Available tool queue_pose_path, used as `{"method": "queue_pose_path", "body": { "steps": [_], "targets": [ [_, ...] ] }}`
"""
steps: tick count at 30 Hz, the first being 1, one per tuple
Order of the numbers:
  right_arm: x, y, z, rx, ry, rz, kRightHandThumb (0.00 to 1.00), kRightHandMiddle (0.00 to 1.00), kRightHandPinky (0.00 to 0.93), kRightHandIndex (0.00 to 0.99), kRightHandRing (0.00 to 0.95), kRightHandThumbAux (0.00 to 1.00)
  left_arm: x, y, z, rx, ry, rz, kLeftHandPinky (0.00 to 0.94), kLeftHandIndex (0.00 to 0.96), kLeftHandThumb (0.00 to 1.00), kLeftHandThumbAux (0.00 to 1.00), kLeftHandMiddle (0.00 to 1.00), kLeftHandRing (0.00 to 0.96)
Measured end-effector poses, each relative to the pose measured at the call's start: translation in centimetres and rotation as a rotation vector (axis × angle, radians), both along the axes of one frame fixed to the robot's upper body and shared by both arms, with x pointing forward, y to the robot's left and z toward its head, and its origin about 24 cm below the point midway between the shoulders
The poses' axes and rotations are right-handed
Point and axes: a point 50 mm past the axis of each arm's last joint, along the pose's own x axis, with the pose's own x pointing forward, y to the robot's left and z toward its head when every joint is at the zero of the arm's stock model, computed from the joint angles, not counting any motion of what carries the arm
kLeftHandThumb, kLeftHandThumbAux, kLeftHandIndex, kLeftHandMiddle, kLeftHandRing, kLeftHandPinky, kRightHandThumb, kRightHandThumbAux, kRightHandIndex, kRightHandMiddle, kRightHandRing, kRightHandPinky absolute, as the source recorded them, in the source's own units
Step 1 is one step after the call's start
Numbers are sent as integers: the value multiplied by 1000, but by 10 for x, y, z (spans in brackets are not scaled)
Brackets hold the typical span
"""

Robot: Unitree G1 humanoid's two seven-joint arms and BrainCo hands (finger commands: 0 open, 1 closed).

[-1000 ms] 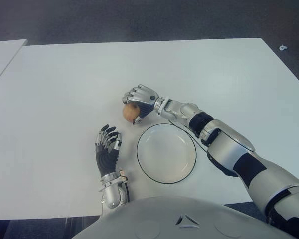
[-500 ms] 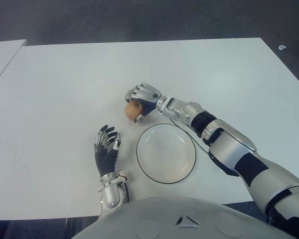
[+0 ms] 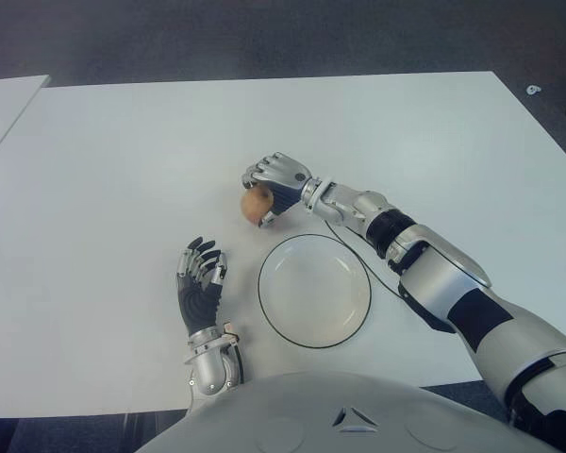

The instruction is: Put the apples into the plate.

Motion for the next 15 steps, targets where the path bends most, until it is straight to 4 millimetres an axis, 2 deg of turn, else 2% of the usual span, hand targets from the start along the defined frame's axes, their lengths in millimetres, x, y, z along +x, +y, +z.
{"method": "queue_pose_path", "body": {
  "steps": [8,15],
  "targets": [
    [2,-5,4,-5,-11,-2,853,513,762,401,766,677,0,0,0,-2,5,1,378,230,460,665,315,361],
    [5,-12,16,37,-45,2,853,514,772,401,774,677,0,1,-1,-5,12,6,381,236,449,661,318,362]
  ]
}}
